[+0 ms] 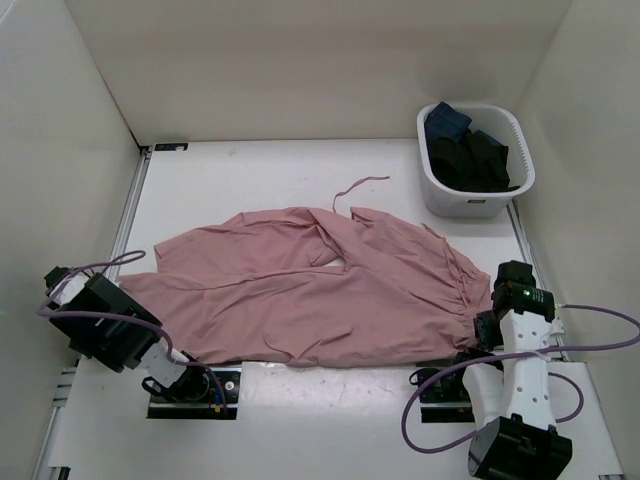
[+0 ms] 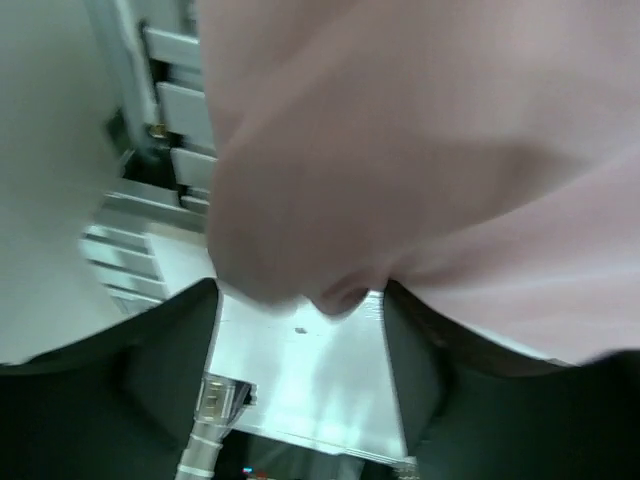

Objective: Fold and stack the trousers
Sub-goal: Flatten the trousers out

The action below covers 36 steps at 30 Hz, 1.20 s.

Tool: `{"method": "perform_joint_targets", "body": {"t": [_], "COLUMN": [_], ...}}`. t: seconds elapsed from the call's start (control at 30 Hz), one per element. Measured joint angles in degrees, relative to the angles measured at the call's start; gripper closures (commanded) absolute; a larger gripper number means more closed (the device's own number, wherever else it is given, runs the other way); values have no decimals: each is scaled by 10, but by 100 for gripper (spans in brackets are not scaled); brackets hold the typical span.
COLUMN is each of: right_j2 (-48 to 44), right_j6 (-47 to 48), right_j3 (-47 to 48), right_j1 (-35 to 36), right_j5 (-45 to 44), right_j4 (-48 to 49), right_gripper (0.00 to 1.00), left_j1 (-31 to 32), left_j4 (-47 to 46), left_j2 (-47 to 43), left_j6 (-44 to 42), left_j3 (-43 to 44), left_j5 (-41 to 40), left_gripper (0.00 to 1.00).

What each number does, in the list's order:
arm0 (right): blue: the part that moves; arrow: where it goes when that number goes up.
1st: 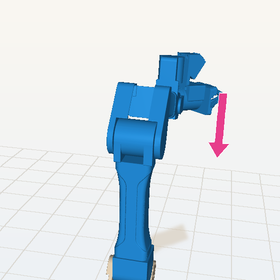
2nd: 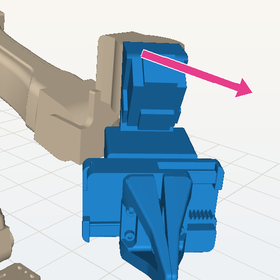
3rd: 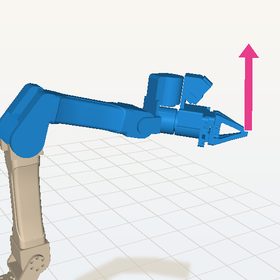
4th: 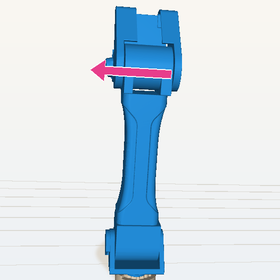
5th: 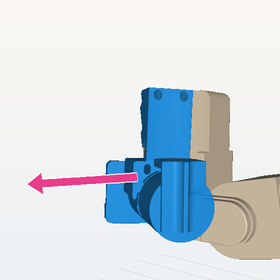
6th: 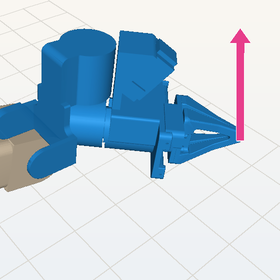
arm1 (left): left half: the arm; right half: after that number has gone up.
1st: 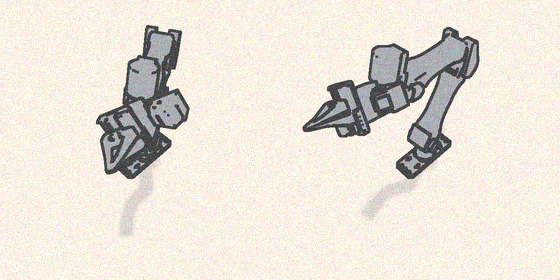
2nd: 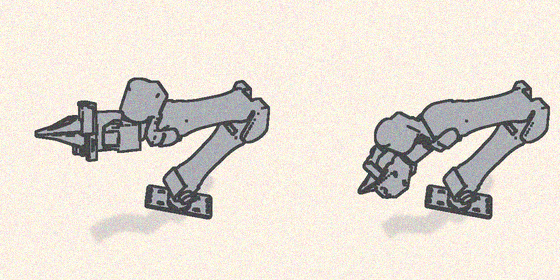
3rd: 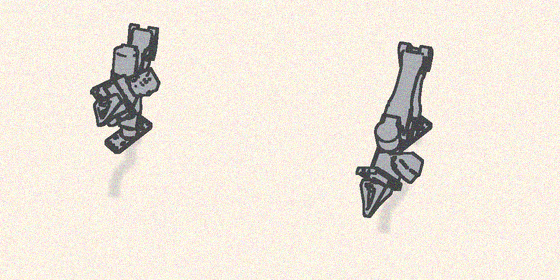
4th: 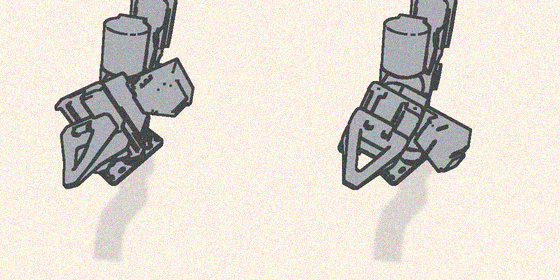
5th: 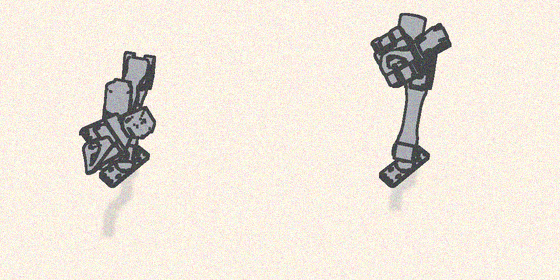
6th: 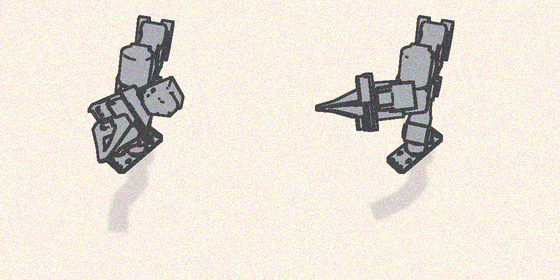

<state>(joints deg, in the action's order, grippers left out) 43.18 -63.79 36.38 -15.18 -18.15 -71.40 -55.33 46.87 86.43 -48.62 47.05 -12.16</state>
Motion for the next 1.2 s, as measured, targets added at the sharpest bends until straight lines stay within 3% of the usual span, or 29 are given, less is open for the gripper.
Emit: {"method": "perform_joint_targets", "body": {"t": [0.07, 0.1, 0.33, 0.57, 0.73, 0.87, 1.03, 1.2], "right_j2": [1, 5, 38, 68, 121, 174, 247, 338], "right_j6": [-5, -7, 66, 164, 195, 229, 275, 310], "right_j3": [0, 6, 71, 92, 93, 119, 203, 221], "right_j1": [-2, -2, -2, 0, 7, 11, 13, 14], "right_j5": [-14, -21, -70, -16, 22, 40, 52, 64], "right_j4": [5, 12, 22, 102, 139, 155, 217, 293], "right_gripper": [33, 31, 34, 39, 39, 39, 37, 32], "left_j1": [-3, -5, 24, 149, 172, 188, 263, 334], "left_j4": [-2, 5, 41, 23, 11, 44, 51, 54], "left_j2": [-1, -1, -4, 47, 138, 144, 157, 252], "left_j6": [-2, -3, 26, 69, 111, 132, 164, 190], "left_j3": [3, 13, 180, 181, 189, 258, 398, 431], "left_j5": [-6, -4, 84, 126, 119, 154, 198, 205], "left_gripper": [18, 18, 19, 21, 18, 16, 15, 15]}}
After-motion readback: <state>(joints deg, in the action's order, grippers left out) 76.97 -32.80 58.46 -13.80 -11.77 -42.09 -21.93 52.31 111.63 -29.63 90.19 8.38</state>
